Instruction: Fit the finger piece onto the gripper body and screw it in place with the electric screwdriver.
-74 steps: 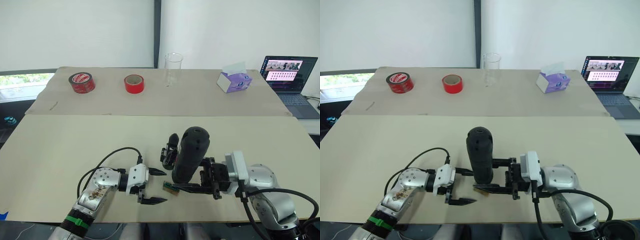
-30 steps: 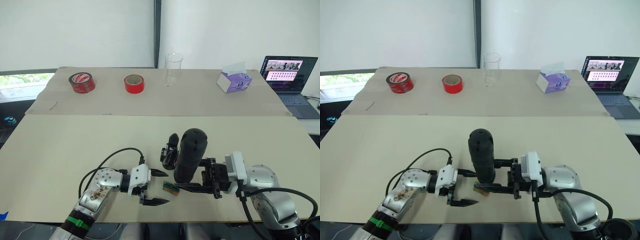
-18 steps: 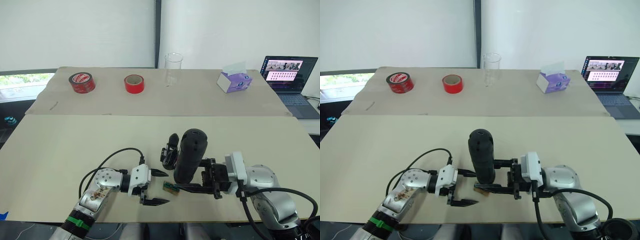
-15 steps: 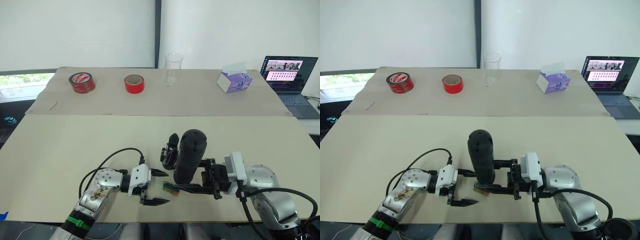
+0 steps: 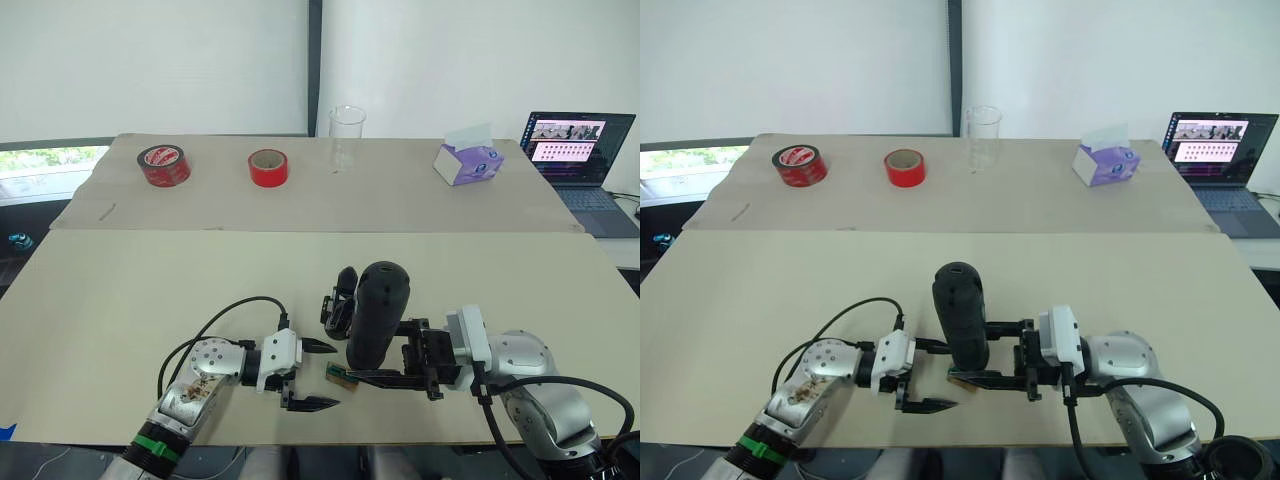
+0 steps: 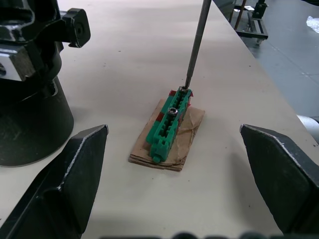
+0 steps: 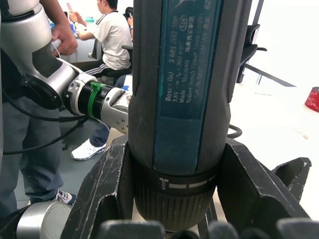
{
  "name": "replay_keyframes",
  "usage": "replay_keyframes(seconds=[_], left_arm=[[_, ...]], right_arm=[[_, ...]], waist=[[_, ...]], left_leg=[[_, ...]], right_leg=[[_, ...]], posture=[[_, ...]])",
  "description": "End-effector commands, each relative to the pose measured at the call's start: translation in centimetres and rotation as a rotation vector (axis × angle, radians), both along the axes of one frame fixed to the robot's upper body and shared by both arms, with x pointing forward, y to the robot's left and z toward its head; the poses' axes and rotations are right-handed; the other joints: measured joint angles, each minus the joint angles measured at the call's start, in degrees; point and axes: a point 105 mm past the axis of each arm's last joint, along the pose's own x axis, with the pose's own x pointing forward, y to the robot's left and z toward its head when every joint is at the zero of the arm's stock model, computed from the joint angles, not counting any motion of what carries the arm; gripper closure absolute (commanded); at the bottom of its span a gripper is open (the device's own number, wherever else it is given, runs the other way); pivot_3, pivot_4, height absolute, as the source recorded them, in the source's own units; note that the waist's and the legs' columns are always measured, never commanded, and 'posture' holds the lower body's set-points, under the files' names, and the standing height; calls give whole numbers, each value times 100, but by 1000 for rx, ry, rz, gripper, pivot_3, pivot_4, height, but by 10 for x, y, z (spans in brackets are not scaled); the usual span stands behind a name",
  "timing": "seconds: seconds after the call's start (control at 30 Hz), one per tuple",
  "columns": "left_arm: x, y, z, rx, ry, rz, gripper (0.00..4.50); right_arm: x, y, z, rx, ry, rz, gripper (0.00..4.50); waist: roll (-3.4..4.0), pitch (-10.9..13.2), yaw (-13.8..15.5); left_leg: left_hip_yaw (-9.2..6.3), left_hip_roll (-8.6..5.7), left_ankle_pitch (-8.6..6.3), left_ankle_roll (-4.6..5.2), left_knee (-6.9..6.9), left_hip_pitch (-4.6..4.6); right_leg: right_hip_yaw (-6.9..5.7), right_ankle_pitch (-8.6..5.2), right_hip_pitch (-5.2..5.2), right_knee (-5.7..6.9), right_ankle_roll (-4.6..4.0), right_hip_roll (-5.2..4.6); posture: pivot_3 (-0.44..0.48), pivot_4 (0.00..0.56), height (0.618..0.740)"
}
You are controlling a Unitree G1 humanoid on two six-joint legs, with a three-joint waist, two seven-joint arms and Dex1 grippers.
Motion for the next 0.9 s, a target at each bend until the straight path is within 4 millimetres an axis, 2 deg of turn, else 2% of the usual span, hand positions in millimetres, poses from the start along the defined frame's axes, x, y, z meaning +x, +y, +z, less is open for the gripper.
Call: replay_keyframes(seconds=[0.03, 0.9], left_arm=[[-13, -9, -9, 12, 45, -36, 0], [-19, -8, -12, 19, 55, -11, 0]], right_arm=[[-3, 1, 10, 22, -56, 13, 2584], [-1, 3, 10, 16, -55, 19, 2584]], waist=[[0, 0, 0], [0, 0, -28]], left_leg=[[0, 0, 0, 0, 0, 0], [0, 1, 0, 0, -5, 2]], right_leg=[[0, 0, 0, 0, 0, 0], [0, -3, -2, 0, -5, 0]], posture=[[0, 150, 740], [0, 150, 740]])
